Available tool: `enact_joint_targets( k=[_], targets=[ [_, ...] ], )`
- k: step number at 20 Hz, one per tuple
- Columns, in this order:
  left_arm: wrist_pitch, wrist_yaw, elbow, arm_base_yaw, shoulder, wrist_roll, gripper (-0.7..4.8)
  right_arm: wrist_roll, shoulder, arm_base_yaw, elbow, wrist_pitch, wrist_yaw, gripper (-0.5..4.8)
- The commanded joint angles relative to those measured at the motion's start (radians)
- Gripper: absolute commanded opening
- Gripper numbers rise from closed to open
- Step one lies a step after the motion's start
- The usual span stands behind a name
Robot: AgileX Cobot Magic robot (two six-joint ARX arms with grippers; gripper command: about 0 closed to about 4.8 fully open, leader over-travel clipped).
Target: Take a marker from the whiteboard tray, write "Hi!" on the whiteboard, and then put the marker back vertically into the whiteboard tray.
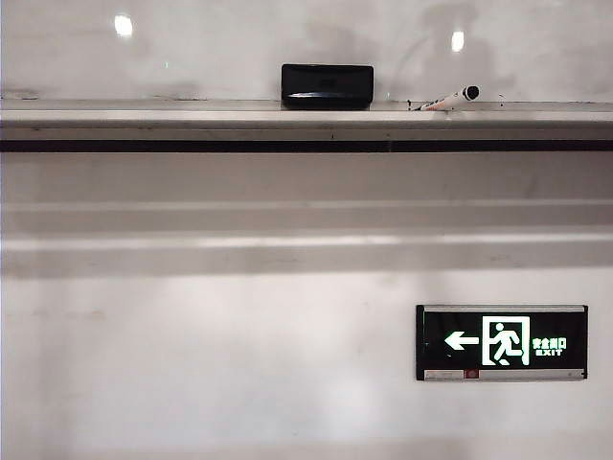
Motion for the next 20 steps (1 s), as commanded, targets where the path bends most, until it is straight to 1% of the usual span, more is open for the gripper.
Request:
enact_joint_targets(
  k=[1,2,3,4,6,8,9,10,12,15,18,20],
  targets=[
    [-0.094,-0.050,0.003,0.000,-0.055,0.000,-0.06,-0.034,-0.166,0.001,-0.045,-0.135,0.005,-0.06],
    [-0.132,-0.048,0.000,0.000,-0.067,0.001,-0.06,-0.038,-0.220,0.001,-0.089,-0.131,0.006,-0.06],
    [-0.187,-0.048,-0.011,0.000,-0.093,0.000,-0.06,-0.037,-0.308,0.001,-0.175,-0.100,0.009,-0.06],
    [-0.212,-0.049,-0.029,0.000,-0.123,0.000,-0.06,-0.037,-0.375,0.001,-0.247,-0.077,0.018,-0.06],
    [-0.215,-0.069,-0.109,0.000,-0.217,0.005,-0.06,-0.036,-0.516,0.001,-0.401,-0.035,0.023,-0.06],
    [-0.217,-0.076,-0.231,0.000,-0.344,0.016,-0.06,-0.026,-0.646,0.001,-0.549,-0.015,0.023,-0.06],
    [-0.211,-0.101,-0.327,0.000,-0.441,0.050,-0.06,-0.026,-0.731,0.001,-0.653,-0.017,0.023,-0.05],
    [-0.209,-0.124,-0.393,0.000,-0.504,0.044,-0.06,-0.026,-0.779,0.001,-0.723,-0.016,0.023,-0.01],
    [-0.204,-0.182,-0.492,0.001,-0.604,0.038,-0.06,-0.022,-0.851,0.001,-0.817,-0.022,0.024,0.42],
    [-0.171,-0.227,-0.624,0.001,-0.741,-0.012,-0.06,-0.020,-0.949,0.001,-0.929,-0.022,0.015,0.44],
    [-0.171,-0.229,-0.743,0.001,-0.870,-0.034,-0.06,0.000,-1.021,0.001,-0.993,-0.035,0.022,0.44],
    [-0.181,-0.230,-0.776,0.004,-0.865,-0.039,-0.06,0.000,-1.052,0.000,-0.999,-0.102,0.017,0.44]
  ],
)
